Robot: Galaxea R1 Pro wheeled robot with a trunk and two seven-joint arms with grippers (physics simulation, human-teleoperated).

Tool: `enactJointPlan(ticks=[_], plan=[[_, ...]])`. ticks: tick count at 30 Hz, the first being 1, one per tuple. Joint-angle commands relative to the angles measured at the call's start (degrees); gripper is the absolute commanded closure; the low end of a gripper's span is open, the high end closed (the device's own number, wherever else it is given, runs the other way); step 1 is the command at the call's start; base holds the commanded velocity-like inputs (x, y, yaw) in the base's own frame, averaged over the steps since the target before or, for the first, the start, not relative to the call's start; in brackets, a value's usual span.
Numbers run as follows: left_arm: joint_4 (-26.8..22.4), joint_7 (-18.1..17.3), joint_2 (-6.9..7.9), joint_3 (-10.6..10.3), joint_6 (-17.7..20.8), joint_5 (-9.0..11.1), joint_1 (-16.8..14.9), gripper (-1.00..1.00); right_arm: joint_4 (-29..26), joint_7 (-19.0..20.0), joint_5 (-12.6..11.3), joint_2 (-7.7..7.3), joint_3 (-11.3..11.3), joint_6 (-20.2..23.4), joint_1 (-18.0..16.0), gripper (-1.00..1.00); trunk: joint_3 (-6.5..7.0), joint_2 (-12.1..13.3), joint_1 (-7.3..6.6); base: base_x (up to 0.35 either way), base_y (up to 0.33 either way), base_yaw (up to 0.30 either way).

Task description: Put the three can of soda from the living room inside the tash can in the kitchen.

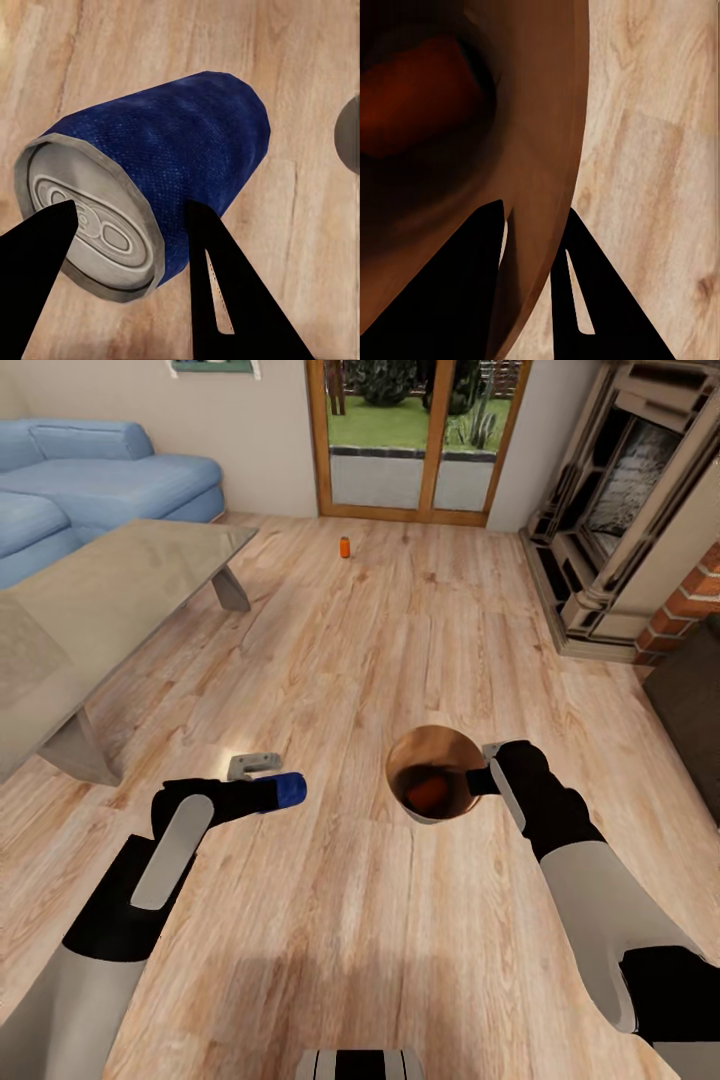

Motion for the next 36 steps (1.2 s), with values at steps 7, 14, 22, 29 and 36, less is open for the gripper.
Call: enactJointPlan(ticks=[7,14,22,29,36], plan=[[-1.0,-0.1,0.01,0.0,0.0,1.7,0.0,1.0,0.1,0.2,-0.5,0.02,0.0,0.0,0.5,1.0,1.92,2.8,-1.54,0.0,0.0,0.0],[-1.5,-0.7,0.01,-0.1,0.0,7.7,0.0,1.0,0.5,0.2,0.7,0.16,0.0,0.0,0.8,1.0,3.65,5.6,-3.08,0.0,0.0,0.0],[-1.8,-0.8,0.01,-0.2,0.0,12.8,0.0,1.0,0.9,0.2,3.3,0.64,-0.1,0.0,1.2,1.0,4.58,7.6,-4.18,0.0,0.0,0.0],[-1.9,-1.0,0.01,-0.2,0.0,13.1,0.0,1.0,1.4,0.2,3.6,0.83,0.0,0.0,1.9,1.0,4.58,7.6,-4.18,0.0,0.0,0.0],[-1.9,-5.7,0.01,-0.1,0.0,14.0,0.0,1.0,2.7,0.2,3.7,0.95,1.0,0.0,2.0,1.0,4.58,7.6,-4.18,0.0,0.0,0.0]])
